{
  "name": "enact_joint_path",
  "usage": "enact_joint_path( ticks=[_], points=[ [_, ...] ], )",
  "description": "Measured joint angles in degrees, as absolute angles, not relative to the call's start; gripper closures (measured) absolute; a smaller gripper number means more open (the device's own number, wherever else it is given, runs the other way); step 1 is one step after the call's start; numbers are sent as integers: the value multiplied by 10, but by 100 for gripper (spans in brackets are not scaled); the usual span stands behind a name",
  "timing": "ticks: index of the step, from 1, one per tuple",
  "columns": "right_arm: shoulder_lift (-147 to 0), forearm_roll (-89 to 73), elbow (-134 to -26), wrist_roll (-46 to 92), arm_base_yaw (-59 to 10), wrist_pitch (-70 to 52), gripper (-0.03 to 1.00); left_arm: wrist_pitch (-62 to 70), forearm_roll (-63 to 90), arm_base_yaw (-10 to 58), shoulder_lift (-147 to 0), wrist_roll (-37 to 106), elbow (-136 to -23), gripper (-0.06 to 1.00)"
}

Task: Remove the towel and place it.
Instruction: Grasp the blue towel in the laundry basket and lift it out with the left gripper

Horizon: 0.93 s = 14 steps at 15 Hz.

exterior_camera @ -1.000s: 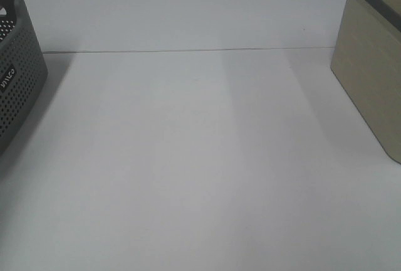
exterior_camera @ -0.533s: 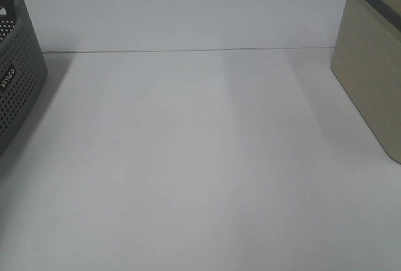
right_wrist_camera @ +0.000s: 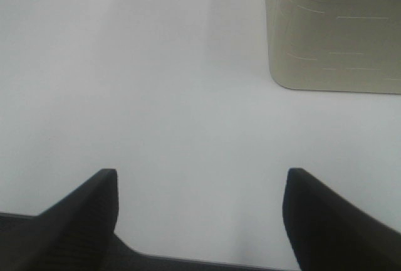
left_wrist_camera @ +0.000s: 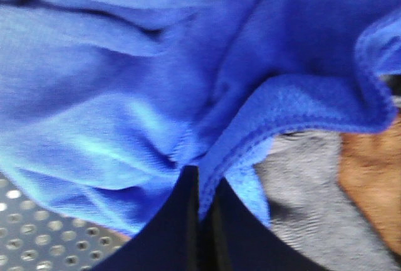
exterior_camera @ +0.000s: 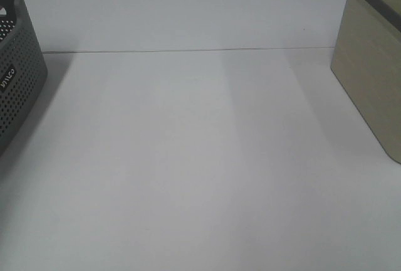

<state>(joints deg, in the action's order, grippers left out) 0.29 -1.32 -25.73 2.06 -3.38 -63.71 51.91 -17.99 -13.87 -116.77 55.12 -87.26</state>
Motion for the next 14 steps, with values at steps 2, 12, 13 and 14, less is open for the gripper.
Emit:
enact_joint_path(
  ticks=[2,12,13,14],
  points=[
    [3,-13,-257,21,-34,-637,24,533,-155,-143,-1167,551,-873,94],
    [3,-13,-257,21,-34,-637,24,633,0,-144,-1021,503,-886,94],
    [3,-13,-257,21,-34,-637,24,633,19,-144,-1003,502,-886,94],
    [3,-13,-257,21,-34,-637,24,633,25,-144,-994,501,-886,94]
  ],
)
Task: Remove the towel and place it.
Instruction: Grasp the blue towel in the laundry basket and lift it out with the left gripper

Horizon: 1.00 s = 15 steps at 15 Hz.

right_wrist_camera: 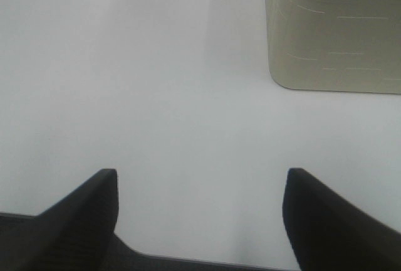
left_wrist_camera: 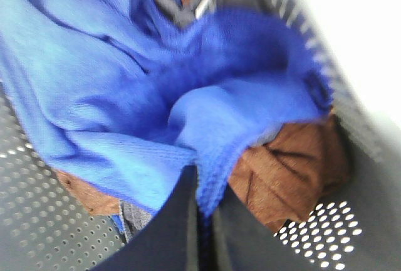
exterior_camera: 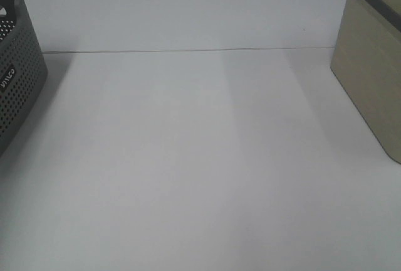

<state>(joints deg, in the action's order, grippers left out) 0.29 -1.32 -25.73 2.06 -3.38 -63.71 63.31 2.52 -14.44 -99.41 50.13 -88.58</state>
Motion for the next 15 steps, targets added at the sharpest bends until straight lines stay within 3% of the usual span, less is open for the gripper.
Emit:
enact_joint_path(
  ticks=[8,15],
  points=[
    [3,-13,-257,21,-34,-637,24,604,34,-144,-913,441,-886,94],
    [3,-13,-257,21,-34,-637,24,599,76,-144,-897,382,-994,94]
  ],
)
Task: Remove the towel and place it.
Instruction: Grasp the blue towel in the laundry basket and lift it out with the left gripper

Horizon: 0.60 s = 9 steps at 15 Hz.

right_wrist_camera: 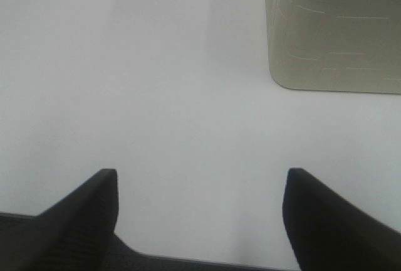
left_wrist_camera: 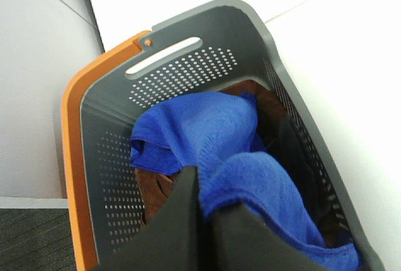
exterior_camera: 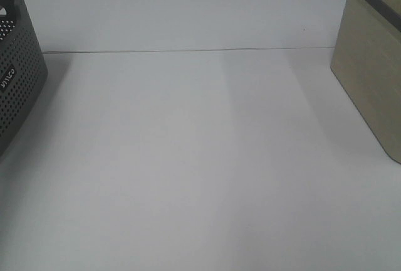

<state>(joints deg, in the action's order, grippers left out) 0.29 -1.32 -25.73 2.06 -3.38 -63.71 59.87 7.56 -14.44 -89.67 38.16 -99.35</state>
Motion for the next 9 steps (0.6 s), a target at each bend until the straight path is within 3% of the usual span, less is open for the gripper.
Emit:
enact_joint_path(
  ticks=[6,9],
  points=[
    [3,-13,-257,21,-34,-637,24,547,142,-143,-897,358,-1084,94],
    [3,-13,-257,21,-34,-637,24,495,171,-93,-897,365,-1110,94]
  ],
)
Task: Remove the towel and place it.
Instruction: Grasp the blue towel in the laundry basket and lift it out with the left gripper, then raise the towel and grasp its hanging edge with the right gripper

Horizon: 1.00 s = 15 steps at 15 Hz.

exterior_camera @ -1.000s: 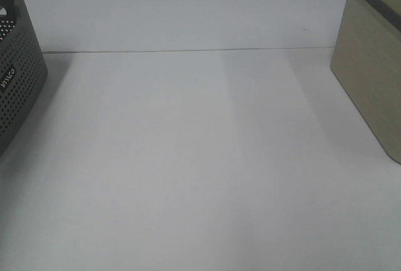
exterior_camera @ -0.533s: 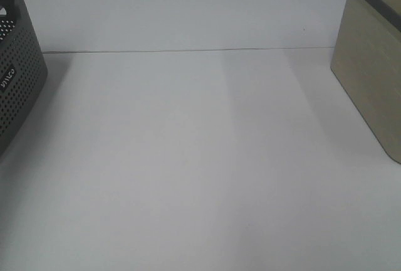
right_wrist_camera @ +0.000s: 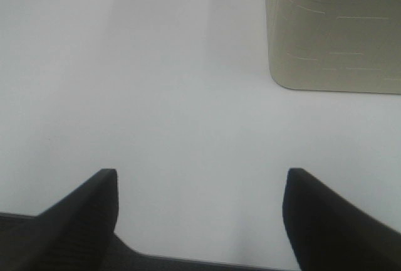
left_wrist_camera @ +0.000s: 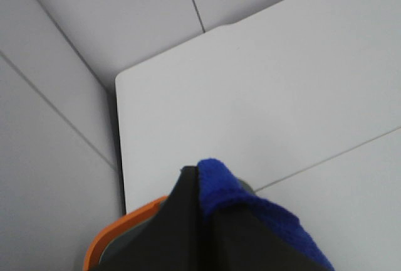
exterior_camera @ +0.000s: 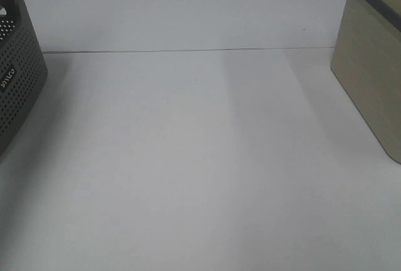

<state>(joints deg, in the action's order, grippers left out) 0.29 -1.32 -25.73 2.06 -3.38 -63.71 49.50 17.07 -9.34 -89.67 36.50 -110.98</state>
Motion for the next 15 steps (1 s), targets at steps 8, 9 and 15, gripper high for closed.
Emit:
enact_joint_path(
  ticks=[8,9,15],
  points=[
    [3,-13,-257,21,-34,-637,24,478,172,53,-951,418,-1113,94],
    [3,-13,-257,21,-34,-637,24,477,167,63,-960,418,-1113,94],
    [3,-13,-257,21,-34,-637,24,470,154,125,-990,423,-1113,94]
  ],
)
